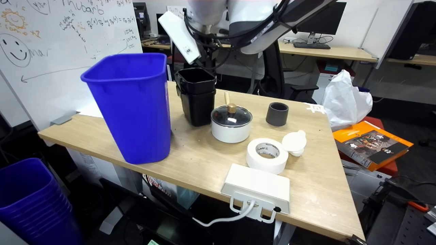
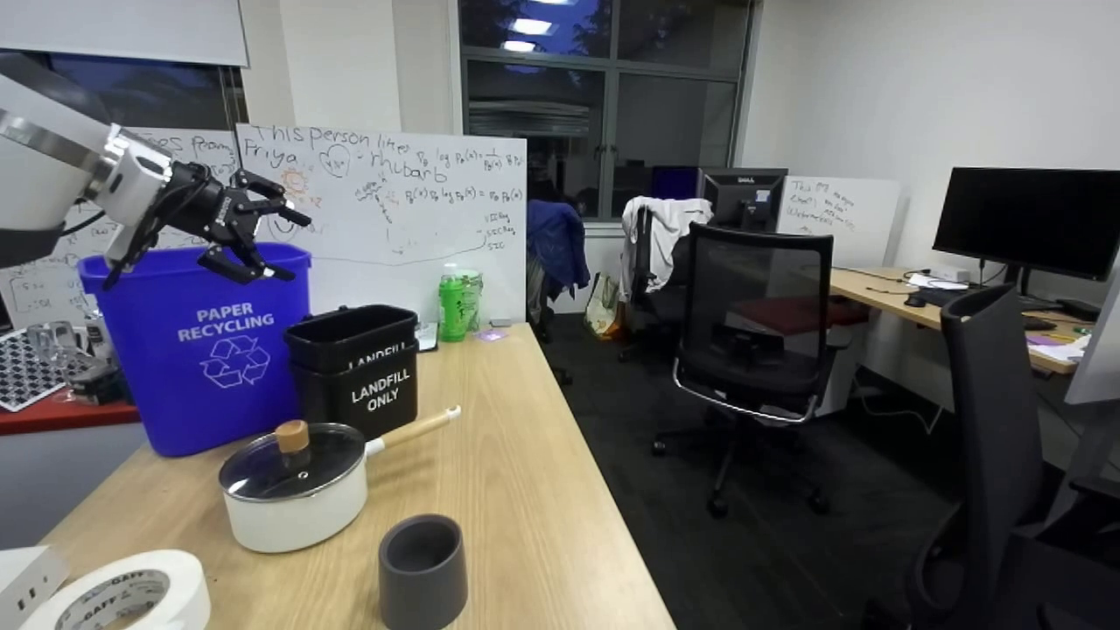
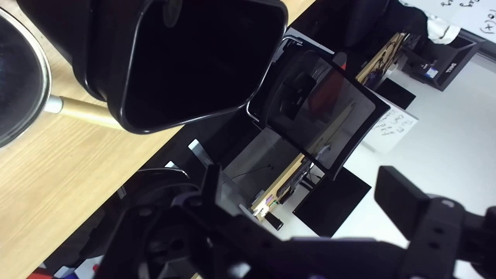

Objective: Take the white stand and put it in the black bin

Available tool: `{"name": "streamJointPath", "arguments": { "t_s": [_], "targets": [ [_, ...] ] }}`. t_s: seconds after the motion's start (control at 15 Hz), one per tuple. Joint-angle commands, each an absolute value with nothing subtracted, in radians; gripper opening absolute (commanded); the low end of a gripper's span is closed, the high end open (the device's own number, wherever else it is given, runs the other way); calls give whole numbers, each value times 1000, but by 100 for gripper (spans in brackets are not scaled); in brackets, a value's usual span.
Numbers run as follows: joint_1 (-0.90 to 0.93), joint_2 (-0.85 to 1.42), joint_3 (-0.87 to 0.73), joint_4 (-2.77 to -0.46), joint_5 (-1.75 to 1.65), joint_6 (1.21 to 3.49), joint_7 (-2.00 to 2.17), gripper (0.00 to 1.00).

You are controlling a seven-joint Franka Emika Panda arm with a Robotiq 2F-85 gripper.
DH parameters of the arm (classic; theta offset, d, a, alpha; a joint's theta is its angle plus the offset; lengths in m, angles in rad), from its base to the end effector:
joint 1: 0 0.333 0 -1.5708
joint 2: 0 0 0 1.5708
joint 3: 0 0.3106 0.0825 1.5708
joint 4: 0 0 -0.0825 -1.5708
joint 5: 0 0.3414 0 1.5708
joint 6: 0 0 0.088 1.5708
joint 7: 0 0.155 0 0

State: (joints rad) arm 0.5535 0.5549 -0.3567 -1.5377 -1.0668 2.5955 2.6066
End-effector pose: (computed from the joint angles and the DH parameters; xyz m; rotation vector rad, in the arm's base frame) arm 0.6997 0.1814 0.3846 -1.8732 1.7249 -1.3597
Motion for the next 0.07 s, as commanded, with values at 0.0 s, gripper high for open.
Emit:
{"name": "streamJointPath", "arguments": {
  "t_s": [0.0],
  "targets": [
    [554,555,-357,-1538,-1067,2596,2607,100]
  ]
}}
